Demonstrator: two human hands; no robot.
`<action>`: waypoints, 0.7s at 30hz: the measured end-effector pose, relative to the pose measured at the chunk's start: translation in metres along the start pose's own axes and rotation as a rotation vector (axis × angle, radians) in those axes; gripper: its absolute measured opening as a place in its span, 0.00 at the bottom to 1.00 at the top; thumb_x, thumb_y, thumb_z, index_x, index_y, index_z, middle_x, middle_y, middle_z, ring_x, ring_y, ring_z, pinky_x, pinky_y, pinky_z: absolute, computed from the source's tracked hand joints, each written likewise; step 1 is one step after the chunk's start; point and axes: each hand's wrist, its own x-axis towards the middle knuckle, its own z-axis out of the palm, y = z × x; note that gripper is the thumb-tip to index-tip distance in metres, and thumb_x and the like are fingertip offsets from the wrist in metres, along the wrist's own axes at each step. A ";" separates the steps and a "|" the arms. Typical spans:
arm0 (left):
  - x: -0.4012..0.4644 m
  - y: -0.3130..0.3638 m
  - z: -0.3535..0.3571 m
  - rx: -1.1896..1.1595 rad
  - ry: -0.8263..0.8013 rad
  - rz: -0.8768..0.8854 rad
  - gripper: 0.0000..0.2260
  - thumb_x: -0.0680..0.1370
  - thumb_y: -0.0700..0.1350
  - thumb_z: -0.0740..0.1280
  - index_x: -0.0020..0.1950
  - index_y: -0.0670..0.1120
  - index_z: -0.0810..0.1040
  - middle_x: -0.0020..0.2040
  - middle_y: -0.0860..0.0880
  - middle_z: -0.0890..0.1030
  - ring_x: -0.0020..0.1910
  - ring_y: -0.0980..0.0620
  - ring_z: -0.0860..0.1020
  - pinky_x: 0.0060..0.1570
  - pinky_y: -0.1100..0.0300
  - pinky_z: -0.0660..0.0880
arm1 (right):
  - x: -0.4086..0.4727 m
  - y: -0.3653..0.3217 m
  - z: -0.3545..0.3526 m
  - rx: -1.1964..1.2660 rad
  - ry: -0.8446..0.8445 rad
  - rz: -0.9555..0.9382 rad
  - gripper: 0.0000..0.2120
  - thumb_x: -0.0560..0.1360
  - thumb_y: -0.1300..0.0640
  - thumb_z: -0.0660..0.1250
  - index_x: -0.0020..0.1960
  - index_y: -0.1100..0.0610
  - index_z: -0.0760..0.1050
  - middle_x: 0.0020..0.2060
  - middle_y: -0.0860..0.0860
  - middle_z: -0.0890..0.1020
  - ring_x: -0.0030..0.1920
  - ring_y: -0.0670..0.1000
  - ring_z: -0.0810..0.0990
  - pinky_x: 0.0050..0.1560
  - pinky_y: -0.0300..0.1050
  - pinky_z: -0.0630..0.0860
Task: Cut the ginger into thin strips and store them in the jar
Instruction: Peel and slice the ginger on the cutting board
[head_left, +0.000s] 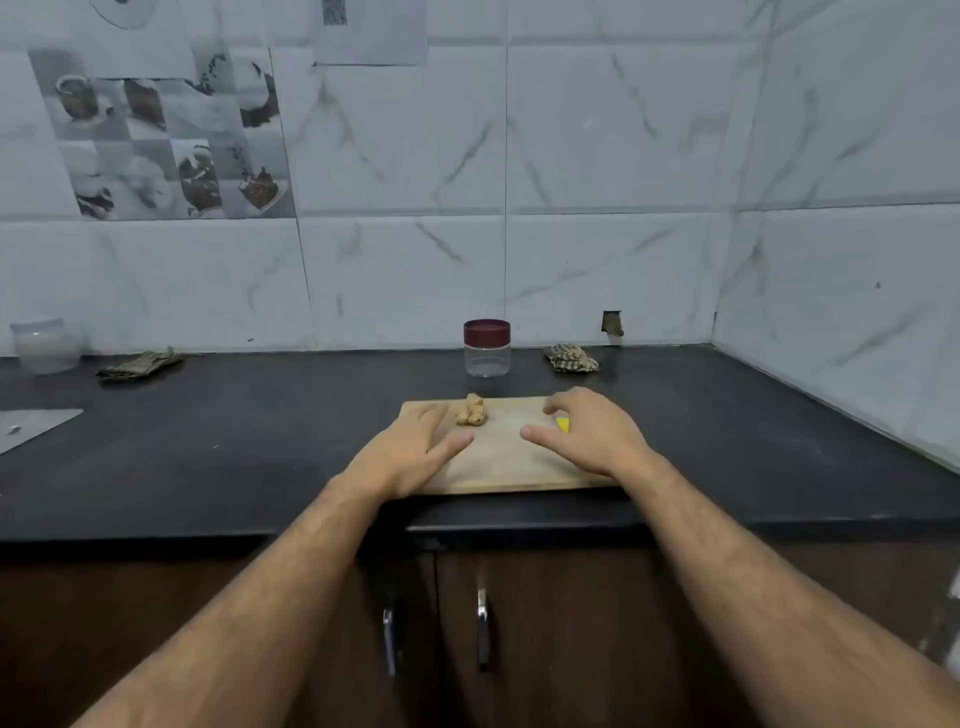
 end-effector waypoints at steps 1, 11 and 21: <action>-0.006 0.001 0.003 -0.027 -0.011 -0.015 0.36 0.78 0.69 0.53 0.79 0.48 0.59 0.80 0.51 0.59 0.77 0.51 0.61 0.74 0.53 0.59 | -0.005 0.000 0.002 -0.022 0.006 0.013 0.28 0.72 0.31 0.65 0.61 0.50 0.78 0.61 0.48 0.79 0.62 0.51 0.76 0.58 0.47 0.71; -0.003 0.001 0.018 0.056 0.039 0.013 0.24 0.80 0.60 0.62 0.72 0.50 0.71 0.74 0.53 0.70 0.71 0.53 0.69 0.67 0.56 0.67 | -0.010 0.007 0.005 -0.059 0.073 0.101 0.16 0.75 0.38 0.66 0.49 0.50 0.80 0.48 0.46 0.79 0.54 0.50 0.77 0.44 0.44 0.70; 0.064 -0.007 0.018 -0.002 0.092 -0.080 0.20 0.78 0.56 0.65 0.69 0.51 0.75 0.65 0.51 0.78 0.61 0.48 0.76 0.61 0.50 0.73 | 0.043 0.016 0.017 -0.145 -0.002 0.314 0.12 0.78 0.47 0.61 0.53 0.53 0.77 0.50 0.51 0.81 0.49 0.54 0.78 0.42 0.45 0.72</action>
